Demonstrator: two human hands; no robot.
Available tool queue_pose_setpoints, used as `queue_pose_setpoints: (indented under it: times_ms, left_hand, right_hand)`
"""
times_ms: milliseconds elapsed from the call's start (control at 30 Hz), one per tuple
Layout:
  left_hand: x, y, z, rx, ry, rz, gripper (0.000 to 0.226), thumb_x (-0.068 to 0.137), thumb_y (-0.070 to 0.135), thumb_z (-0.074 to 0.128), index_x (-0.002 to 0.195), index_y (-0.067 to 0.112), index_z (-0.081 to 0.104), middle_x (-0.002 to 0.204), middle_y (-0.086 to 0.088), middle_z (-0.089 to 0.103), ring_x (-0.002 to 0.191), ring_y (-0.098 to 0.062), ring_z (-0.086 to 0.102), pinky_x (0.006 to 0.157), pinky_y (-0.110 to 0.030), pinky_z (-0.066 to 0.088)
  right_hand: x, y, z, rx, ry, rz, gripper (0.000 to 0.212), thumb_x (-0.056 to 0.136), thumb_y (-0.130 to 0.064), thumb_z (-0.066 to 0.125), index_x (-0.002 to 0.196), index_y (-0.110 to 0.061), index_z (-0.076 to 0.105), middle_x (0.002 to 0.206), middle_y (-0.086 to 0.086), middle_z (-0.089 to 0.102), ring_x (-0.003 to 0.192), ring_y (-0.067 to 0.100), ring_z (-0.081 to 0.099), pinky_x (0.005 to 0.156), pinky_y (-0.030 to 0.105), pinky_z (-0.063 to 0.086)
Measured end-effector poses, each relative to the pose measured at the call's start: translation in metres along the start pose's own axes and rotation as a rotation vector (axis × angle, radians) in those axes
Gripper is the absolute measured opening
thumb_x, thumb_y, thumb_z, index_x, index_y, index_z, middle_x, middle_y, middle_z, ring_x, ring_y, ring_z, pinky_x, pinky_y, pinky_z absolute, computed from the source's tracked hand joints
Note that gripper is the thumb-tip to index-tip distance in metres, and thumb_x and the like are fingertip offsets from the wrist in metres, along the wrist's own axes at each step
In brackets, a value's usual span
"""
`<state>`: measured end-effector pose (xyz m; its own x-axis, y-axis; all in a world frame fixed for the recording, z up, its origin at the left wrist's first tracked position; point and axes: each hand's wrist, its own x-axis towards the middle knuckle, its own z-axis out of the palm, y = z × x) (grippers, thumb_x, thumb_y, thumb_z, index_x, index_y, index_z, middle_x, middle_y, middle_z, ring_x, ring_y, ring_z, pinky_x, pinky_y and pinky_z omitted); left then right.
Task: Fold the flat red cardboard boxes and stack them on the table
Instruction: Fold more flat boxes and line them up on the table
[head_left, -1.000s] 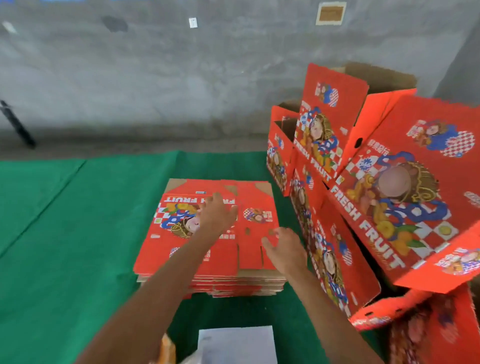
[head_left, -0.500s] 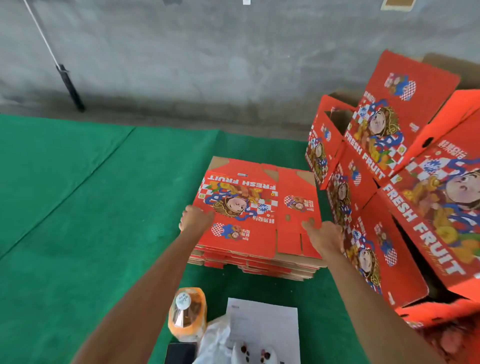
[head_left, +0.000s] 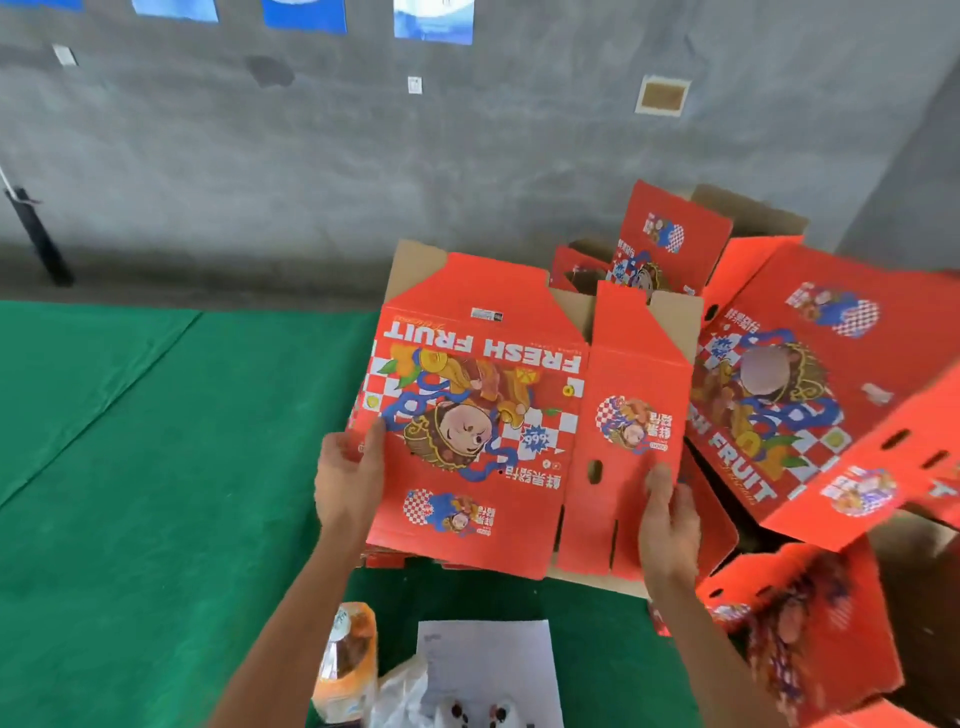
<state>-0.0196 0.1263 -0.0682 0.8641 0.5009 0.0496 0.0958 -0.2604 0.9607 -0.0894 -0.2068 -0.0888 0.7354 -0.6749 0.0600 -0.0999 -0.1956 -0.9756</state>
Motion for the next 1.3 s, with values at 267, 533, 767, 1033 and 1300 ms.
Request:
queue_pose_setpoints:
  times_ms: [267,533,767,1033,1300]
  left_hand:
    - [-0.122,0.010,0.021,-0.193,-0.403,-0.028,0.076,0.079,0.096,0.041,0.078,0.025,0.069,0.084,0.011,0.073,0.079,0.000,0.063,0.083,-0.034,0.046]
    - [-0.228,-0.040,0.042,-0.324,-0.303,-0.220,0.074,0.084,0.084,0.049,0.097,0.014,0.072,0.098,-0.006,0.074,0.097,-0.016,0.064,0.102,-0.044,0.039]
    - [-0.300,-0.080,0.029,-0.318,-0.153,-0.270,0.025,0.110,0.035,0.045,0.123,0.021,0.062,0.120,-0.009,0.067,0.122,-0.039,0.062,0.087,-0.042,0.054]
    - [-0.344,-0.036,0.041,-0.481,-0.443,-0.156,0.055,0.107,0.054,0.045,0.144,0.014,0.055,0.113,-0.008,0.075,0.104,-0.022,0.072,0.093,-0.027,0.056]
    - [-0.348,-0.004,0.044,-0.261,-0.513,0.470,0.068,0.104,0.048,0.055,0.161,0.017,0.033,0.164,0.000,0.038,0.152,-0.024,0.036,0.115,-0.032,0.041]
  right_hand:
    - [-0.037,-0.017,-0.094,0.472,-0.377,0.166,0.048,0.097,-0.059,0.042,0.113,-0.033,0.078,0.109,0.000,0.079,0.099,0.016,0.076,0.082,0.034,0.062]
    - [-0.047,0.033,-0.193,-0.028,-0.517,-0.227,0.043,0.111,-0.038,0.043,0.147,-0.063,0.039,0.143,-0.033,0.054,0.132,-0.006,0.052,0.108,0.028,0.044]
    - [-0.047,0.047,-0.215,0.255,-0.462,0.310,0.047,0.100,-0.056,0.047,0.081,-0.030,0.082,0.081,0.005,0.079,0.073,0.018,0.078,0.064,0.031,0.060]
    - [-0.064,0.060,-0.240,0.307,-0.323,0.166,0.043,0.108,-0.056,0.037,0.139,-0.038,0.061,0.131,-0.006,0.070,0.120,0.013,0.067,0.097,0.037,0.055]
    - [-0.067,0.028,-0.243,-0.121,-0.177,-0.102,0.089,0.078,-0.090,0.053,0.146,-0.031,0.050,0.133,-0.014,0.058,0.119,0.004,0.057,0.099,0.031,0.049]
